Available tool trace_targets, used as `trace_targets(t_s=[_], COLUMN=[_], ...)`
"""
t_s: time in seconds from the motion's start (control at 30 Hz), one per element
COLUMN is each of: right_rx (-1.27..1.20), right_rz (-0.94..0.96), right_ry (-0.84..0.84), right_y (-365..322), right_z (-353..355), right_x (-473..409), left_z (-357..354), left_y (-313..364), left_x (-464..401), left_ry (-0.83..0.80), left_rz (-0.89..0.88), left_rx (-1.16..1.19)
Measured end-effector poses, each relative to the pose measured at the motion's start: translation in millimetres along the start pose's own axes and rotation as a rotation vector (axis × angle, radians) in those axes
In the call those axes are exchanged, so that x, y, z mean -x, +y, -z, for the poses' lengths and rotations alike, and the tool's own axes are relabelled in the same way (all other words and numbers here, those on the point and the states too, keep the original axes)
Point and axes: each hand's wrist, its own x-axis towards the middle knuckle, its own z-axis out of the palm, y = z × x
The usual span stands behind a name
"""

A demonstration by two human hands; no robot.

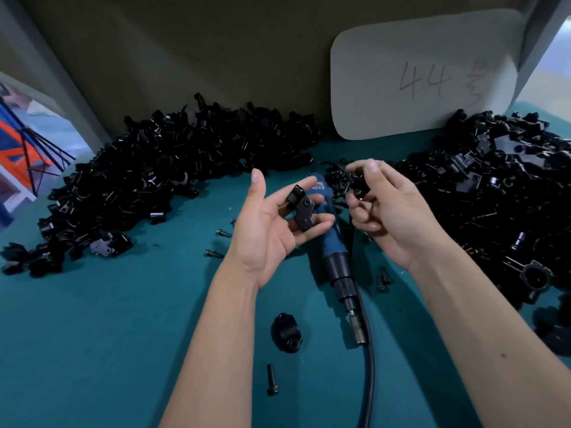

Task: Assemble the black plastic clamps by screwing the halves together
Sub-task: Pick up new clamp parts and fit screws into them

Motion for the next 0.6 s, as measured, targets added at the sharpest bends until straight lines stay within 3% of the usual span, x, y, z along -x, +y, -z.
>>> trace_targets(t_s=[0.17,0.5,0.6], right_rx=[-0.059,0.124,0.101], right_rz=[0.039,0.149,0.144], right_ry=[-0.114,-0.069,-0.066], right_y=[2,3,4], right_z=[-3,-4,-4], right_x=[1,2,1], left_z=[-1,4,4], left_y=[-3,-14,-16], left_x=[-1,-8,-9], left_ry=[0.017,0.298,0.303], left_rz=[-0.108,-0.44,-0.493], left_rx=[0.053,-0.292,-0.374])
